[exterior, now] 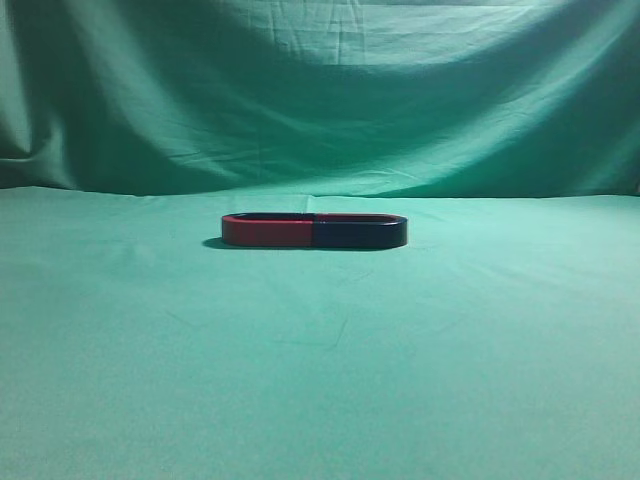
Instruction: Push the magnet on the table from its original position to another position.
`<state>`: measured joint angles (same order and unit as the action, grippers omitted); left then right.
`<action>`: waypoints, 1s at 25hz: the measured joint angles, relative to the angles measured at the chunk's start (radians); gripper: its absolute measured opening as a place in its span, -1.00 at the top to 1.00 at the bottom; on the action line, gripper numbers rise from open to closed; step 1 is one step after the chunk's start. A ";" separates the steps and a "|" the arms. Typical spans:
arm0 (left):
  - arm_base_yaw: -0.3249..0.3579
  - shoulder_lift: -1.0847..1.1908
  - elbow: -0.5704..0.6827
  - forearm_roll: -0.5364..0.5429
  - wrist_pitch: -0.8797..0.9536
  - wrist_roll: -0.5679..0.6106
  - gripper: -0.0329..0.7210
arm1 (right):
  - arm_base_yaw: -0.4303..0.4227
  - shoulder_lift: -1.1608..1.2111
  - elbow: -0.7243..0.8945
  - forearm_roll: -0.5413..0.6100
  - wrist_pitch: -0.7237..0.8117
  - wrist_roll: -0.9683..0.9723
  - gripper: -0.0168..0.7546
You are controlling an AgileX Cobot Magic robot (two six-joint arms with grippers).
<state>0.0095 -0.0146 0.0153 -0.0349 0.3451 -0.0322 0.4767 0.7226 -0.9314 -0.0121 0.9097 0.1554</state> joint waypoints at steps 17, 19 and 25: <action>0.000 0.000 0.000 0.000 0.000 0.000 -0.15 | 0.000 -0.470 0.242 0.004 0.021 -0.042 0.96; 0.000 0.000 0.000 0.000 0.000 0.000 -0.15 | 0.000 -0.470 0.296 0.001 -0.044 -0.083 0.96; 0.000 0.000 0.000 0.000 0.000 0.000 -0.15 | -0.034 -0.515 0.482 -0.007 -0.275 -0.156 0.96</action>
<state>0.0095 -0.0146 0.0153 -0.0349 0.3451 -0.0322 0.4431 0.2077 -0.4497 -0.0195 0.6350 -0.0008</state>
